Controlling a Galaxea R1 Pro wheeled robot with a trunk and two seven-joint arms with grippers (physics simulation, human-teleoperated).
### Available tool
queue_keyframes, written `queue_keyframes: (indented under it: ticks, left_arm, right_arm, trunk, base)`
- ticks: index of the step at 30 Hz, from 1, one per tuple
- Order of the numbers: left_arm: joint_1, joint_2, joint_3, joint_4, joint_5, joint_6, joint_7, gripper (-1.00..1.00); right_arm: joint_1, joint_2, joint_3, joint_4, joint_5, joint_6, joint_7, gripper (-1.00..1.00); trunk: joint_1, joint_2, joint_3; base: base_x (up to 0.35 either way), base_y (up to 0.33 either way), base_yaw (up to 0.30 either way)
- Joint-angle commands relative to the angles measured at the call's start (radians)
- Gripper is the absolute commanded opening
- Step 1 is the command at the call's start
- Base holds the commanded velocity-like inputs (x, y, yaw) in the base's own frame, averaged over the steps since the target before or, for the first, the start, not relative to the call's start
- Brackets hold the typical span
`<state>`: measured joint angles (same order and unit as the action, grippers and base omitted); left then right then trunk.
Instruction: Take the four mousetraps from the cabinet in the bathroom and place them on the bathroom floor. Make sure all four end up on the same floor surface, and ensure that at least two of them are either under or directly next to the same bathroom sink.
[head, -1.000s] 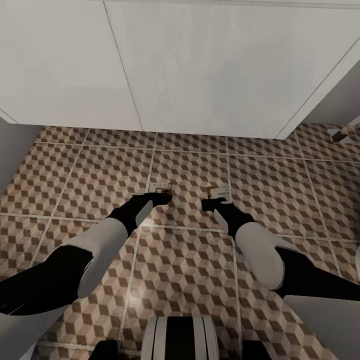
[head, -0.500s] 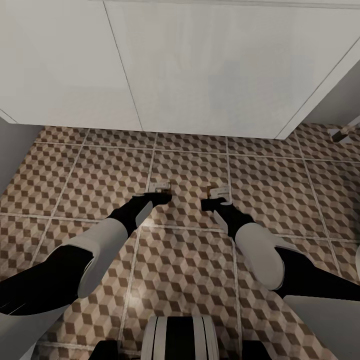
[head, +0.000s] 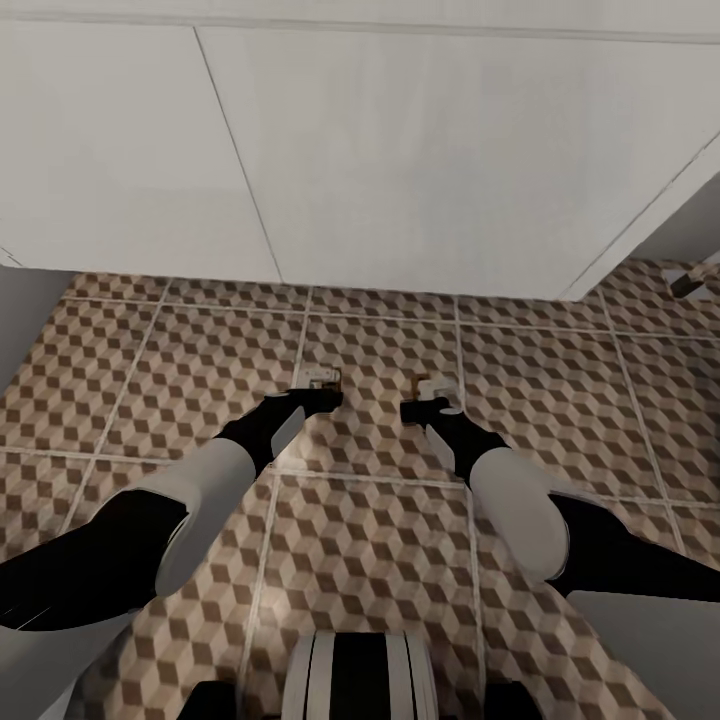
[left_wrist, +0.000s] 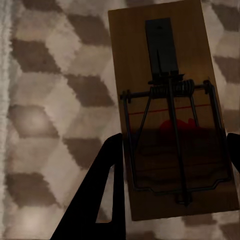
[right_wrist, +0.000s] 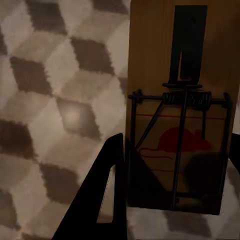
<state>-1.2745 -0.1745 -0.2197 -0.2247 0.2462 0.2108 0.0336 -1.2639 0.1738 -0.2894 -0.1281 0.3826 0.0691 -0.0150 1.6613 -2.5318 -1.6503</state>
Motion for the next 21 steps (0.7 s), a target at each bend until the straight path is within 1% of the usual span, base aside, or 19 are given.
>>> queue_keyframes:
  ticks: [1, 3, 7, 13, 21]
  left_arm:
    - [0.0, 0.0, -0.004, -0.001, 0.007, 0.004, 0.004, -1.0]
    - [0.0, 0.0, -0.004, -0.001, 0.007, 0.004, 0.004, -1.0]
    - [0.0, 0.0, -0.004, 0.0, 0.007, 0.004, 0.004, -1.0]
    - [0.0, 0.0, -0.004, 0.001, 0.007, 0.005, 0.003, -1.0]
    - [0.0, 0.0, -0.004, 0.002, 0.007, 0.005, 0.003, -1.0]
  right_arm:
    - [0.0, 0.001, -0.007, -0.002, 0.009, 0.005, 0.0, -1.0]
    - [0.0, 0.001, -0.007, -0.001, 0.009, 0.004, 0.0, -1.0]
    - [0.0, 0.001, -0.007, -0.001, 0.009, -0.007, 0.0, -1.0]
    - [0.0, 0.001, -0.007, -0.001, 0.009, -0.035, -0.001, -1.0]
    - [0.0, 0.001, -0.007, -0.001, 0.009, -0.045, -0.002, -1.0]
  trunk:
    - [0.0, 0.0, -0.001]
    - [0.0, 0.0, -0.001]
    - [0.0, 0.0, -0.001]
    - [0.0, 0.0, -0.001]
    - [0.0, 0.0, -0.001]
  base:
    - [0.243, 0.0, 0.0]
    - [0.19, 0.0, 0.0]
    - [0.077, 0.0, 0.0]
    - [0.021, 0.0, 0.0]
    - [0.003, 0.0, 0.0]
